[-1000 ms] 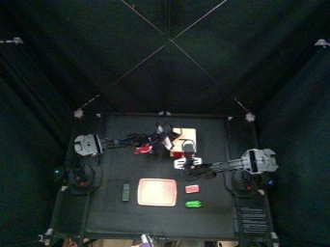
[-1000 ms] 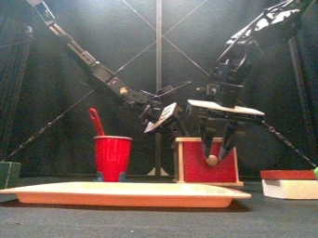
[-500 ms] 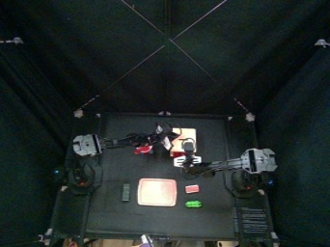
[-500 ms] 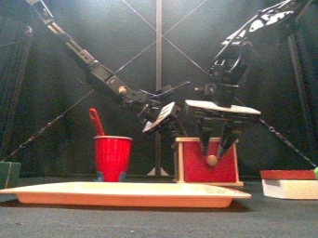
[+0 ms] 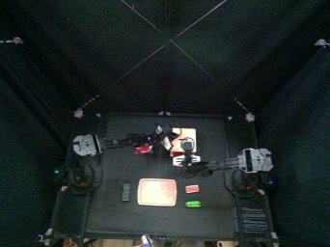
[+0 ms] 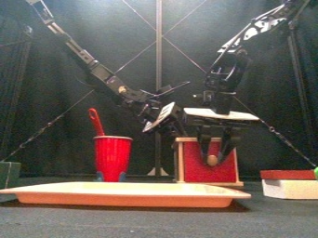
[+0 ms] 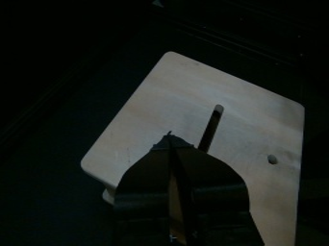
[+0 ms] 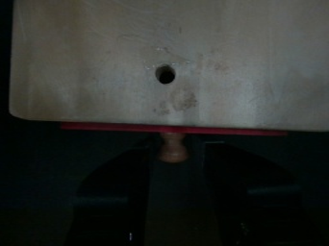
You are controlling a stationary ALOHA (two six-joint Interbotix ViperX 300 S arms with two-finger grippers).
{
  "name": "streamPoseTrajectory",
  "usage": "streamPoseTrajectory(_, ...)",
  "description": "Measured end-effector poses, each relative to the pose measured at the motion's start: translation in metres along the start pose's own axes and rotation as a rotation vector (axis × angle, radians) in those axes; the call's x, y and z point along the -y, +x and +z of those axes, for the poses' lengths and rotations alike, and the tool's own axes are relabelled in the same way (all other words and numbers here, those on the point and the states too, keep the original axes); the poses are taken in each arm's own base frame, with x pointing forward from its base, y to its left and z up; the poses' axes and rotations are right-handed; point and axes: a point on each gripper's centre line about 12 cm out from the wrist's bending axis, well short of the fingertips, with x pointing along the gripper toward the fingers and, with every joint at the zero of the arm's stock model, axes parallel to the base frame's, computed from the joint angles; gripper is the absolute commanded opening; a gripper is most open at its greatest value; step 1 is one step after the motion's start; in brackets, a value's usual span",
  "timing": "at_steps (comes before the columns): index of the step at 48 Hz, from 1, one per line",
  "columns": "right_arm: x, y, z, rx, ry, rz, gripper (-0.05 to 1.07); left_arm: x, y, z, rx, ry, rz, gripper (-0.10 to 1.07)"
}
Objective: Grab drawer
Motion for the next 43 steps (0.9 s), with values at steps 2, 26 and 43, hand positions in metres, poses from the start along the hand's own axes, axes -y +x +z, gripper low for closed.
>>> streamPoseTrajectory(2, -0.0002, 0.0, -0.0001, -0.001, -0.002, 0.001, 0.74, 0.0007, 0.0, 0.0001, 0.001, -0.001, -0.001, 0.37)
streamPoseTrajectory(26, -0.0005, 0.0003, -0.0007, -0.01, -0.004, 0.005, 0.52, 0.0006, 0.0003, -0.0012, -0.002, -0.002, -0.001, 0.37)
streamPoseTrajectory(43, -0.0002, 0.0005, -0.0024, -0.022, 0.003, 0.005, 0.52, -0.0001, 0.0003, -0.0013, -0.003, -0.001, 0.0, 0.37)
